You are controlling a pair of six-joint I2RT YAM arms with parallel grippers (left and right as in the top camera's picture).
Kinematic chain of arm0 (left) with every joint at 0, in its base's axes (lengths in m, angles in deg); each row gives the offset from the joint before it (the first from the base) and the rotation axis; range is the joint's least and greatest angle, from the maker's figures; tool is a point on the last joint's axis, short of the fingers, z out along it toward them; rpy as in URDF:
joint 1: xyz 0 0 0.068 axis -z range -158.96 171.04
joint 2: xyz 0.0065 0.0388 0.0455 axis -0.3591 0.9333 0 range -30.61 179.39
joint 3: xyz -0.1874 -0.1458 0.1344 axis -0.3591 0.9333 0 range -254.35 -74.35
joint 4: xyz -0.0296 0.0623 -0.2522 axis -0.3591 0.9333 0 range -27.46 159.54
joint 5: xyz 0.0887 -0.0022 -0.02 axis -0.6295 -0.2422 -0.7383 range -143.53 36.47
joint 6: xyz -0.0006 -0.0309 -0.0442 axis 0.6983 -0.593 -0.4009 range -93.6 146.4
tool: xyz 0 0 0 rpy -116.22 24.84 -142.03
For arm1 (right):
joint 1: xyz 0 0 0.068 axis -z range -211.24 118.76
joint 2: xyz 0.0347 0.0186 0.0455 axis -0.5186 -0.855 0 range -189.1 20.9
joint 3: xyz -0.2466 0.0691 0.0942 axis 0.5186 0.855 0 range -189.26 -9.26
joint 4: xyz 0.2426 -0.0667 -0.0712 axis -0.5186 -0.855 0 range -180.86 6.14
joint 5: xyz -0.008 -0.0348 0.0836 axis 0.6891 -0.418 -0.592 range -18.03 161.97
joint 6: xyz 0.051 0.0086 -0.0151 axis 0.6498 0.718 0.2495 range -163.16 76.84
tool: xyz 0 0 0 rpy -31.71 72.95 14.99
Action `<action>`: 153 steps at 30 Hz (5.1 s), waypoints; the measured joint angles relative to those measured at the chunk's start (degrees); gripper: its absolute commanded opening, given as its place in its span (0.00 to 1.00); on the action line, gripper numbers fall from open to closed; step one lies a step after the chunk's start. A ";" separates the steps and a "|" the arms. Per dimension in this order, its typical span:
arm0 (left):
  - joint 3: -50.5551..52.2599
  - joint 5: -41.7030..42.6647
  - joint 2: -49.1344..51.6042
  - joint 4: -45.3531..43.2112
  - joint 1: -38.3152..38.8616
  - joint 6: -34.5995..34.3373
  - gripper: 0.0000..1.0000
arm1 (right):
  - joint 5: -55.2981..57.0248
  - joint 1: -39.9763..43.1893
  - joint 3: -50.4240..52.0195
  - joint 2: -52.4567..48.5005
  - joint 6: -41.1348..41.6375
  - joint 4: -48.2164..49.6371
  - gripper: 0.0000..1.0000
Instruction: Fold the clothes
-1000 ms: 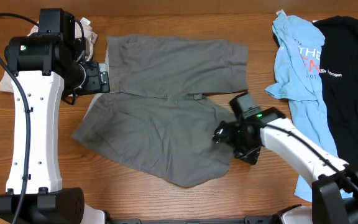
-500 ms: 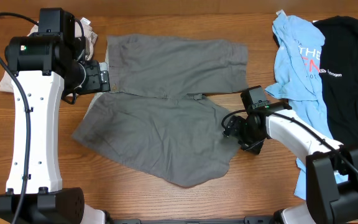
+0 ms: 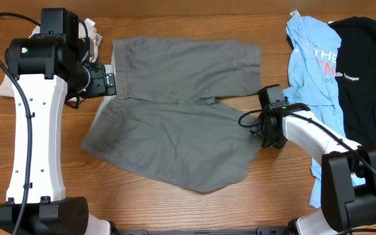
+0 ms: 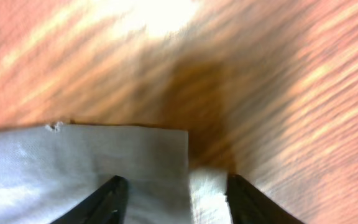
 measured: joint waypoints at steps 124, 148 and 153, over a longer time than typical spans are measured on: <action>79.08 -9.44 -17.62 -66.64 0.37 -41.66 0.04 | -19.96 -3.19 -14.88 2.08 -7.10 -23.76 0.72; 79.12 -9.49 -17.64 -66.88 0.37 -40.61 0.06 | -20.35 -9.40 -5.64 8.79 5.95 -36.00 0.76; 79.14 -9.51 -17.64 -66.93 0.37 -39.91 0.06 | -23.26 -13.97 4.24 8.81 12.00 -26.23 0.63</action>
